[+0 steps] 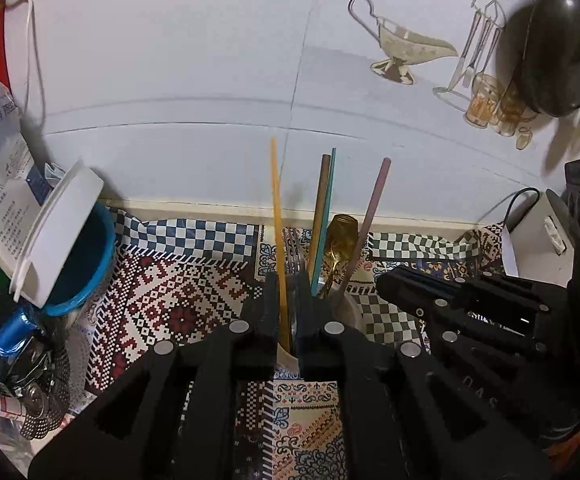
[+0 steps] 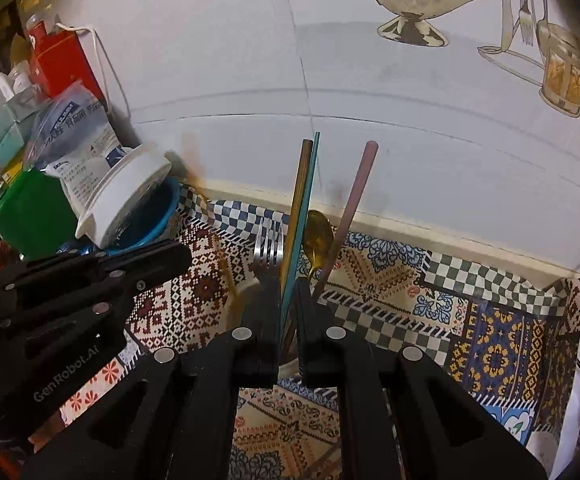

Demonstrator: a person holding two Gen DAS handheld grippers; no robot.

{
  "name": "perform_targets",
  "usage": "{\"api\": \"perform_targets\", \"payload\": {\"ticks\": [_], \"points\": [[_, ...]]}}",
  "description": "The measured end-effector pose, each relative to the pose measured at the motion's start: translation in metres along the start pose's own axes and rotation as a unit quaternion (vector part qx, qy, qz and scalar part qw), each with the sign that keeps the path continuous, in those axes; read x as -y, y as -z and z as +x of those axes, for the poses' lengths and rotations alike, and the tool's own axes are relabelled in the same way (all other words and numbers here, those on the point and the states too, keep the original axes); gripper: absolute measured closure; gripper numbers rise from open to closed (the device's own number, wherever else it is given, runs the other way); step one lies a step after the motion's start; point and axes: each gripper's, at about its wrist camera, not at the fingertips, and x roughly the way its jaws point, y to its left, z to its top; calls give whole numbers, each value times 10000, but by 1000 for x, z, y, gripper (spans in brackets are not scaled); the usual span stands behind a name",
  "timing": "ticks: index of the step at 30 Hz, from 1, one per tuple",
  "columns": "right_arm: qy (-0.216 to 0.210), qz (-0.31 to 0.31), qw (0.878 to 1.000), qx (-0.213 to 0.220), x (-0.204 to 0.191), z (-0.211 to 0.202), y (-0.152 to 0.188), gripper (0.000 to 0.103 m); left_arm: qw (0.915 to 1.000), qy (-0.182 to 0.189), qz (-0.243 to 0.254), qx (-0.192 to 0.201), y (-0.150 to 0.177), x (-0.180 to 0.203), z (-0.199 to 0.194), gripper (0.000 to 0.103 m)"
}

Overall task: Organize utensils
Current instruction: 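Open both tools to release the chopsticks into the cup, then move both tools back down to the remaining chopsticks on the cloth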

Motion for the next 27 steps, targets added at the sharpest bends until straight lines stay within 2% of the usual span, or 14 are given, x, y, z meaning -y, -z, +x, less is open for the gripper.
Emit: {"api": "perform_targets", "payload": {"ticks": [4, 7, 11, 13, 15, 17, 23, 27], "points": [[11, -12, 10000, 76, -1, -15, 4, 90, 9998, -84, 78, 135, 2, 3, -17, 95], [54, -61, 9997, 246, -3, -35, 8, 83, 9996, -95, 133, 250, 4, 6, -34, 87], [135, -98, 9988, 464, -6, -62, 14, 77, 9989, -60, 198, 426, 7, 13, -58, 85], [145, -86, 9983, 557, -6, -73, 17, 73, 9984, -30, 229, 512, 11, 16, -69, 80], [216, -80, 9973, 693, -8, -87, 23, 68, 9978, -2, 265, 600, 16, 19, -81, 70], [284, -63, 9966, 770, -9, -97, 28, 64, 9975, 46, 308, 641, 21, 24, -90, 67], [504, 81, 9956, 785, -10, -114, 55, 59, 9973, 285, 481, 467, 45, 34, -100, 65], [672, 230, 9957, 589, -2, -116, 80, 58, 9977, 347, 546, 221, 65, 38, -94, 65]]}}
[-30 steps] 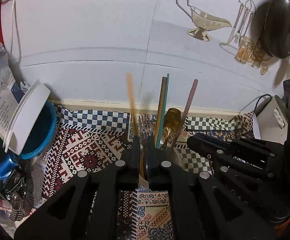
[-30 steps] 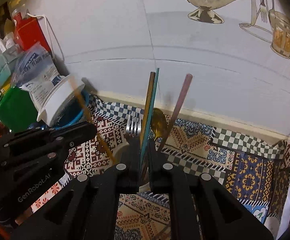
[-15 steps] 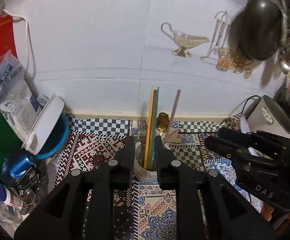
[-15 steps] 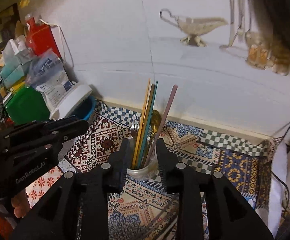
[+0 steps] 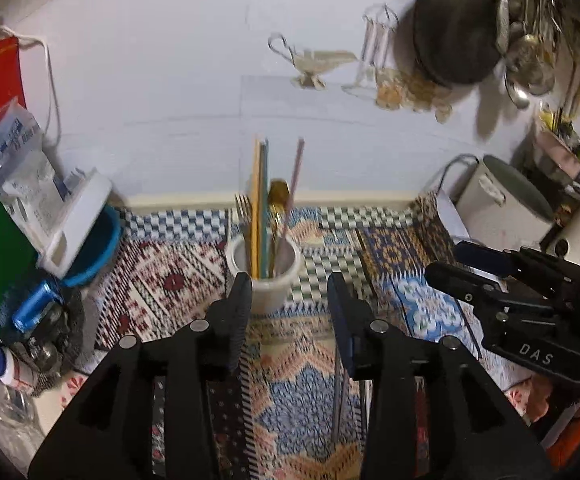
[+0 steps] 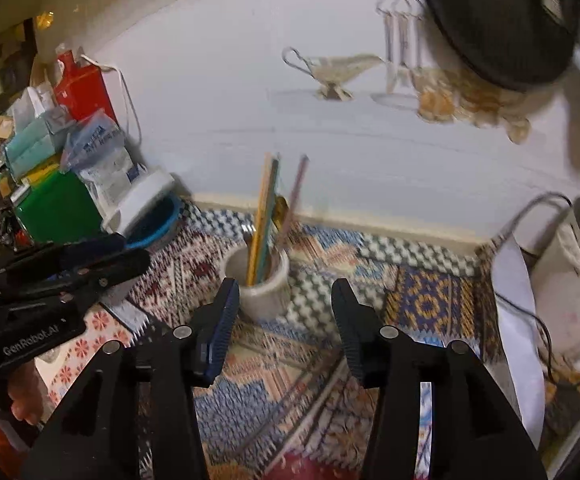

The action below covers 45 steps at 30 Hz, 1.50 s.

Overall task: Organize utensils
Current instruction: 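Move both tools back down to the remaining chopsticks on the cloth, then grasp a white chopstick with the right tool while the left tool grasps a dark green chopstick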

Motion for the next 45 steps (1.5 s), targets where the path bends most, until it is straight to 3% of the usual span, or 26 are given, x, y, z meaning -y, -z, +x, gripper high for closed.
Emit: {"api": "perform_targets", "payload": {"ticks": [8, 15, 19, 25, 32, 41, 42, 44, 45], "points": [[142, 510, 9964, -665, 22, 18, 52, 58, 9968, 87, -182, -772, 47, 4, 36, 65], [257, 738, 9844, -1579, 39, 72, 105, 58, 9895, 110, -297, -1408, 89, 6, 72, 65], [273, 799, 9783, -1892, 45, 94, 122, 58, 9858, 60, -306, -1650, 107, 9, 88, 65], [268, 862, 9759, -1985, 46, 113, 124, 59, 9816, 8, -337, -1879, 124, 12, 108, 65], [364, 841, 9750, -2026, 47, 135, 116, 72, 9798, -23, -434, -1954, 126, 11, 114, 65], [420, 781, 9765, -1963, 59, 152, 103, 72, 9798, 39, -411, -1957, 121, 14, 119, 65], [511, 756, 9765, -1954, 60, 153, 102, 75, 9798, 41, -377, -1962, 120, 16, 121, 65], [730, 597, 9756, -1981, 60, 158, 98, 91, 9796, 48, -327, -1982, 119, 18, 124, 65], [764, 534, 9758, -1980, 59, 160, 97, 91, 9793, 55, -310, -1999, 118, 20, 126, 65]]}}
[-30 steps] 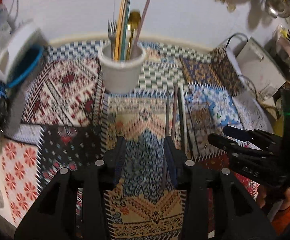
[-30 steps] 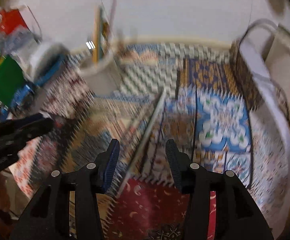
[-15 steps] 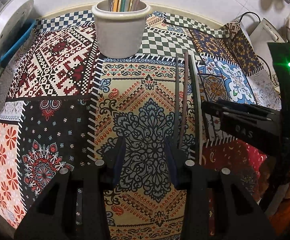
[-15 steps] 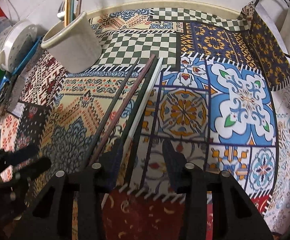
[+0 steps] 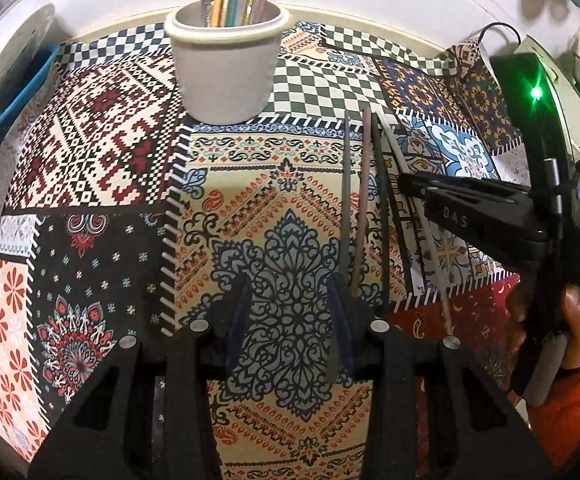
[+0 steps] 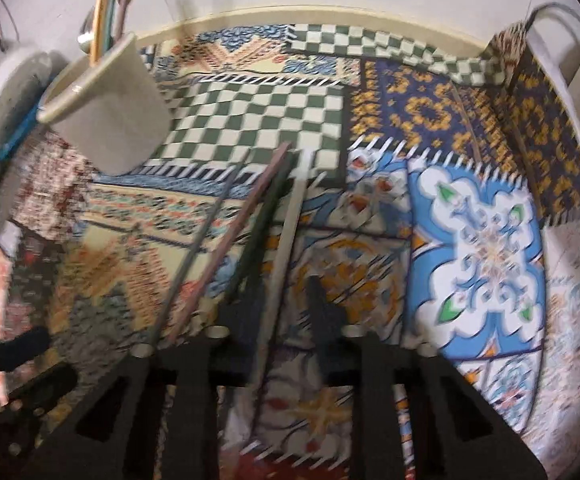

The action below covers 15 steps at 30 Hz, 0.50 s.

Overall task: Organize utensils
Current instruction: 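Grasp a white chopstick with the right tool while the left tool grasps a dark green chopstick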

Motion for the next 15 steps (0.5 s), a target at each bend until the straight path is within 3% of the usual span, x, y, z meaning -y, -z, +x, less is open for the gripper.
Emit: {"api": "perform_targets", "payload": {"ticks": [3, 10, 12, 15], "points": [[62, -15, 10000, 23, 1, 0, 0, 97, 9999, 101, 68, -30, -4, 6, 3, 65], [-403, 607, 9973, -117, 41, -9, 16, 97, 9977, 437, 448, -257, -9, 30, 14, 65], [-267, 650, 9974, -133, 51, -11, 18, 97, 9965, 593, 485, -322, -11, 36, 19, 69], [-462, 683, 9963, -235, 59, -10, 15, 97, 9946, 728, 594, -435, -15, 45, 26, 76]]}}
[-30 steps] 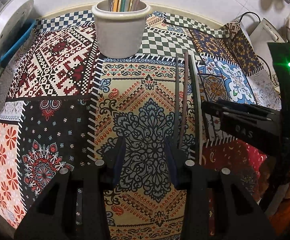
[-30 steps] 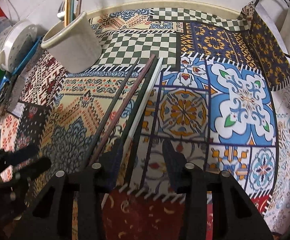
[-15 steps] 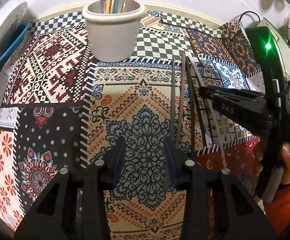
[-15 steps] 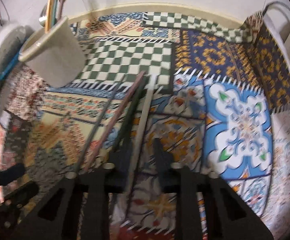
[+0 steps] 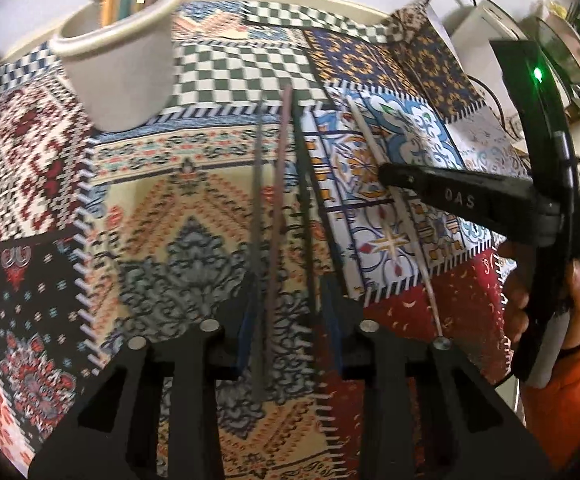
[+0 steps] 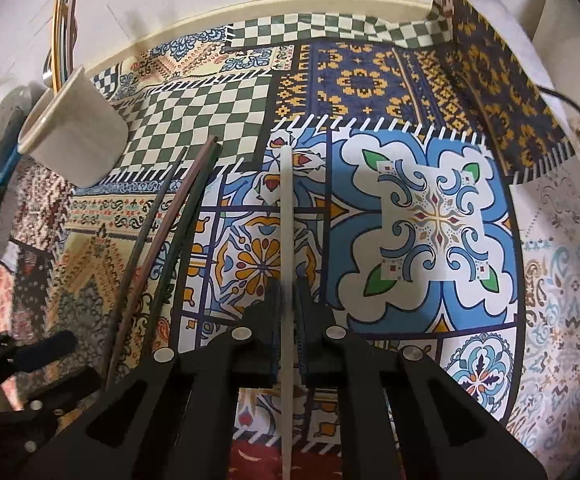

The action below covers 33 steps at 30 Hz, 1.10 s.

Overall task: Organize utensils
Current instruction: 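Grasp a white chopstick with the right tool while the left tool grasps a dark green chopstick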

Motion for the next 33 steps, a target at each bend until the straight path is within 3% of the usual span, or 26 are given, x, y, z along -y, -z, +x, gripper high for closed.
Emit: {"api": "perform_targets", "payload": {"ticks": [3, 8, 12, 22, 29, 33], "points": [[127, -101, 9999, 33, -2, 2, -5, 97, 9998, 158, 41, -119, -9, 5, 9, 83], [119, -145, 9997, 147, -5, 7, -15, 97, 9993, 295, 63, -220, -27, 10, 23, 85], [-22, 53, 9998, 177, -1, 11, -22, 97, 9996, 79, 119, -261, -41, 14, 35, 85], [-225, 588, 9972, 395, 30, -14, 5, 97, 9991, -6, 385, -151, -88, 25, 59, 85], [-107, 643, 9957, 652, 44, -38, 7, 97, 9955, -289, 872, -245, -118, 51, 76, 85], [-106, 690, 9946, 764, 47, -47, 8, 97, 9937, -496, 974, -262, -123, 57, 81, 92]]}}
